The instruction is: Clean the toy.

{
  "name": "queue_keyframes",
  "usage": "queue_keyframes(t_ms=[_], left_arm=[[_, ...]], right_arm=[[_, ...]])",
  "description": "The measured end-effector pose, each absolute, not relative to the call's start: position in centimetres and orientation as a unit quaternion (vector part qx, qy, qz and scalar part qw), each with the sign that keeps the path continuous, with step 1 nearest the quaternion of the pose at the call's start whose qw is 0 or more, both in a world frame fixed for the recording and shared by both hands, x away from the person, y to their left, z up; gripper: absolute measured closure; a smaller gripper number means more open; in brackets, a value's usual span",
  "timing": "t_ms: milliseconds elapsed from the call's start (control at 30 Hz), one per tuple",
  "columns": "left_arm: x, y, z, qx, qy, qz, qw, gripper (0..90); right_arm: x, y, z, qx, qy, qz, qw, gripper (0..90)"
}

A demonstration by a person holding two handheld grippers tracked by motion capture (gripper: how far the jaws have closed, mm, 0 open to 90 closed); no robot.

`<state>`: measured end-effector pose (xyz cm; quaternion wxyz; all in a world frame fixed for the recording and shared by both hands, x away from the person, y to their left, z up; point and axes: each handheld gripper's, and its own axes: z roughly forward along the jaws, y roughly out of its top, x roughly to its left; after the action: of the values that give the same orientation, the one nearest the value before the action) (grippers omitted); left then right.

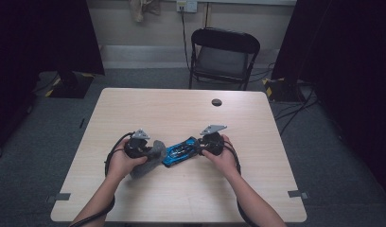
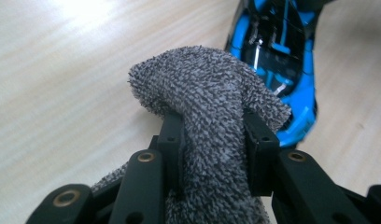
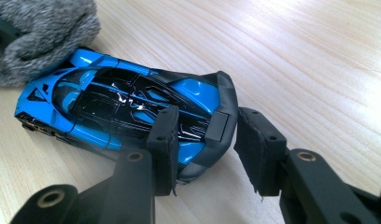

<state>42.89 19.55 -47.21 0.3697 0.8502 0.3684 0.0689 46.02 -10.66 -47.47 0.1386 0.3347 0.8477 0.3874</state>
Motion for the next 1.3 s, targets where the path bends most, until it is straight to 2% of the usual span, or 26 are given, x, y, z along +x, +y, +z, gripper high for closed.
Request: queue_keyframes(t_ms=[600,900,1100,1300], left_arm=[[39.6,18.7,-47.1,0.865,0.346,0.045,0.36,65.7],[41.9,20.1,-45.4,0.842,0.377,0.08,0.378,65.2],[43.4,19.8,-46.5,0.84,0.392,0.067,0.37,65.2],[43.3,19.6,-47.2,0.836,0.396,0.059,0.376,65.1]], right_arm=[[45.9,-10.5,-47.4,0.329,0.85,0.385,0.145,59.7],[46.0,-10.5,-47.5,0.331,0.849,0.387,0.14,59.6],[46.0,-10.5,-47.5,0.329,0.849,0.39,0.14,59.5],[46.0,-10.6,-47.5,0.332,0.848,0.39,0.139,59.5]])
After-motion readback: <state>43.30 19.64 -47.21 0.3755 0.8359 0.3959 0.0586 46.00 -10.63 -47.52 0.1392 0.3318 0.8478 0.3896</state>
